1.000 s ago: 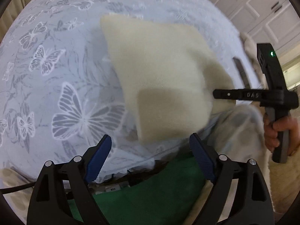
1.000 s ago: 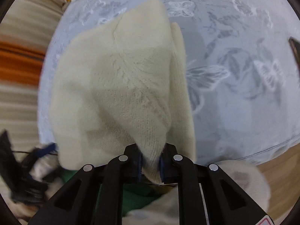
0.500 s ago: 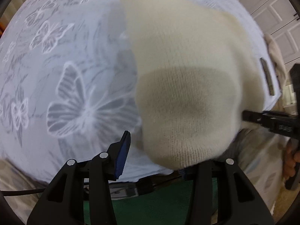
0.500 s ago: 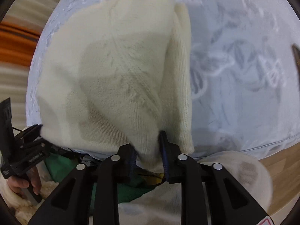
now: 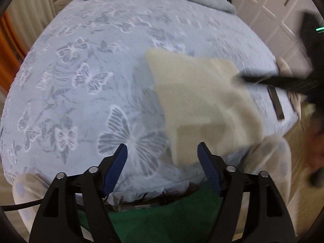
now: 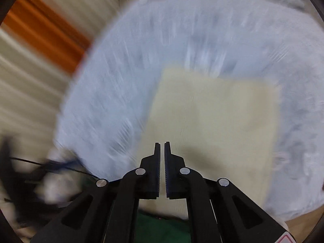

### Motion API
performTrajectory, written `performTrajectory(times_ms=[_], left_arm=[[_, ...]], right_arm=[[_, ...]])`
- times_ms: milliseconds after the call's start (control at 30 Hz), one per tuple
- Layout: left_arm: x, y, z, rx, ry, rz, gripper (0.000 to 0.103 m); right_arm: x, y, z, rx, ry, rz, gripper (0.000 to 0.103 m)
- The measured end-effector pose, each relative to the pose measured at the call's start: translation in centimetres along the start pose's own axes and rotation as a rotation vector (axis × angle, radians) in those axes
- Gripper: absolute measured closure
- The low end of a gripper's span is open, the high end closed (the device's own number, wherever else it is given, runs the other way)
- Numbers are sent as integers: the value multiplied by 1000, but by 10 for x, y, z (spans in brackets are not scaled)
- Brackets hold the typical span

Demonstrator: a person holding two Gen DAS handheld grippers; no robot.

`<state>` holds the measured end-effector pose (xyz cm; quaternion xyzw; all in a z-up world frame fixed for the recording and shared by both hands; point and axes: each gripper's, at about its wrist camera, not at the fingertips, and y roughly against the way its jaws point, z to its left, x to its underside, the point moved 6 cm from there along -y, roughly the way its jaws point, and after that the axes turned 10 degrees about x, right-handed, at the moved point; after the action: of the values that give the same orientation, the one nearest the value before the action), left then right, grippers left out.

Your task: Fold small clothes

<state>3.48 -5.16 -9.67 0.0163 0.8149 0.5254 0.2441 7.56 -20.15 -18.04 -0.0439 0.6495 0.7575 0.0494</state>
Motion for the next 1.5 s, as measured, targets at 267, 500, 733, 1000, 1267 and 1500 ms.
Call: performTrajectory(times_ms=[267, 500, 733, 1000, 1267, 1500], left_arm=[[-12, 14, 14, -8, 41, -37, 28], [-14, -22, -34, 69, -39, 26, 28], [-25, -36, -77, 67, -134, 26, 26], [-32, -50, -75, 14, -100, 51, 26], [-33, -72, -68, -56, -105, 88, 26], [-28, -81, -61, -76, -95, 106, 26]], right_arm=[[3, 75, -53, -43, -181, -155, 103], [28, 20, -109, 115, -275, -31, 103], [13, 49, -117, 173, -301, -173, 49], [15, 44, -141, 77, -393, -183, 94], [17, 34, -151, 63, -431, -137, 87], [47, 57, -113, 88, -302, -114, 88]])
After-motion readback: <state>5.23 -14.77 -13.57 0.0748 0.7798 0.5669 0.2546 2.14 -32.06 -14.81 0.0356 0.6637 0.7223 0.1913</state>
